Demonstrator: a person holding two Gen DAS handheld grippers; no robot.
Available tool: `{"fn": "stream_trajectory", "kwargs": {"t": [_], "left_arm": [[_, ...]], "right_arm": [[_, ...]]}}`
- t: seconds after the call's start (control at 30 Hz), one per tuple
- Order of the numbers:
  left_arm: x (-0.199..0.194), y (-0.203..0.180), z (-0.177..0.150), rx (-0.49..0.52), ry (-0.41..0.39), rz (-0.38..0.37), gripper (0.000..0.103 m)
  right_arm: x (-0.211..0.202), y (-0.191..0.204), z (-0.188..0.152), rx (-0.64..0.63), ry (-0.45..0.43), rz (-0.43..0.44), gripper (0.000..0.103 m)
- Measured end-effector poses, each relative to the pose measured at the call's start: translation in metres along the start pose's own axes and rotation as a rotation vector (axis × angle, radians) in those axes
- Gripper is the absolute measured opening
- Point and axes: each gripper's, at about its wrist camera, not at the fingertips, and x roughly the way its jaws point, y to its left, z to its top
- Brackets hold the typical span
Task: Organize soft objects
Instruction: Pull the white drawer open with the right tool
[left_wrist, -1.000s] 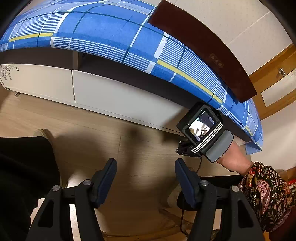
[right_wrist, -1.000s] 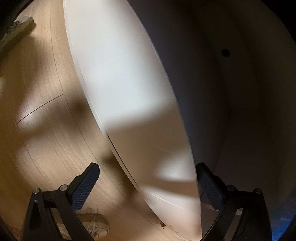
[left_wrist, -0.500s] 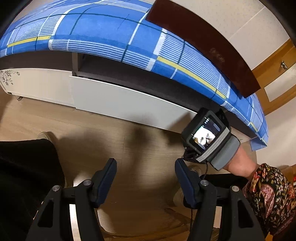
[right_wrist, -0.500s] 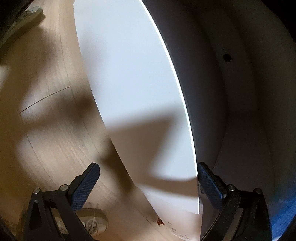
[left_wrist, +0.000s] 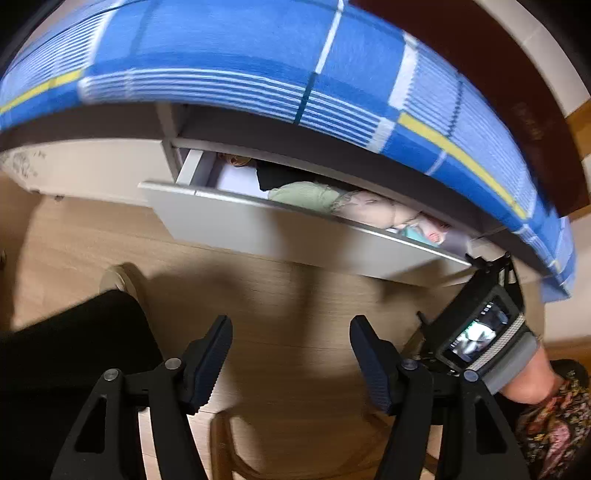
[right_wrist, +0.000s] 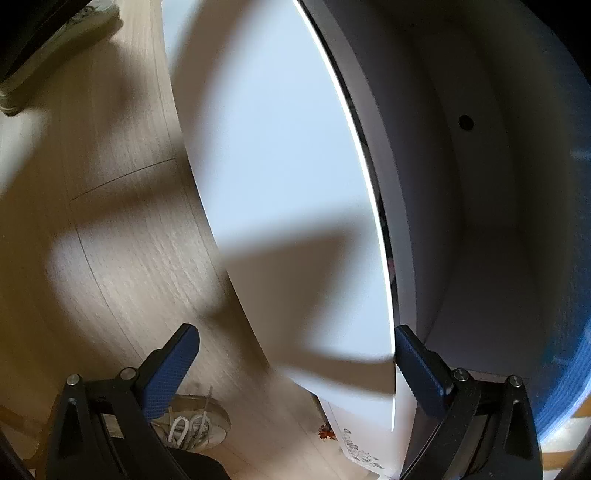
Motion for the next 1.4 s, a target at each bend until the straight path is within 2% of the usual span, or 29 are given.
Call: {"fn": "stream_trajectory", "kwargs": {"t": [0.1, 0.2, 0.37, 0.43, 0.53, 0.73, 0.87, 1.07, 1.17, 1.3, 1.4], "left_arm": [[0.003, 0.005, 0.005, -0.002, -0.002, -0.006, 0.071], [0.006, 0.019, 0.004, -0.062, -0.014, -0.018, 0.072], [0.005, 0.028, 0.008, -0.12, -0.049, -0.002, 0.072], [0.005, 0.032, 0.009, -0.137, -0.058, -0.011, 0.073], [0.005, 0.036, 0.009, -0.155, -0.064, -0.017, 0.073], [0.015, 0.04, 0.011, -0.193, -0.041, -0.017, 0.073], [0.022, 0.043, 0.012, -0.201, -0.023, -0.006, 0.073], [0.04, 0.056, 0.016, -0.263, 0.053, 0.061, 0.076], [0.048, 0.061, 0.016, -0.271, 0.08, 0.099, 0.078], [0.053, 0.069, 0.019, -0.285, 0.103, 0.103, 0.081], [0.053, 0.07, 0.02, -0.276, 0.109, 0.112, 0.085]], "right_arm": [[0.007, 0.002, 0.002, -0.063, -0.017, -0.012, 0.103], [0.012, 0.009, 0.004, -0.111, 0.005, -0.062, 0.103], [-0.001, -0.011, 0.008, 0.013, -0.007, 0.048, 0.103], [-0.007, -0.008, 0.007, 0.016, -0.005, 0.049, 0.103], [-0.013, 0.007, 0.002, -0.048, 0.018, 0.019, 0.103], [-0.043, 0.013, -0.004, -0.008, 0.043, 0.1, 0.103], [-0.056, 0.021, -0.007, -0.027, 0.061, 0.126, 0.103], [-0.072, 0.027, -0.007, -0.02, 0.08, 0.17, 0.103], [-0.075, 0.03, -0.005, -0.011, 0.083, 0.191, 0.103], [-0.075, 0.038, -0.002, -0.03, 0.096, 0.2, 0.103], [-0.06, 0.052, -0.008, -0.032, 0.111, 0.223, 0.103]]}}
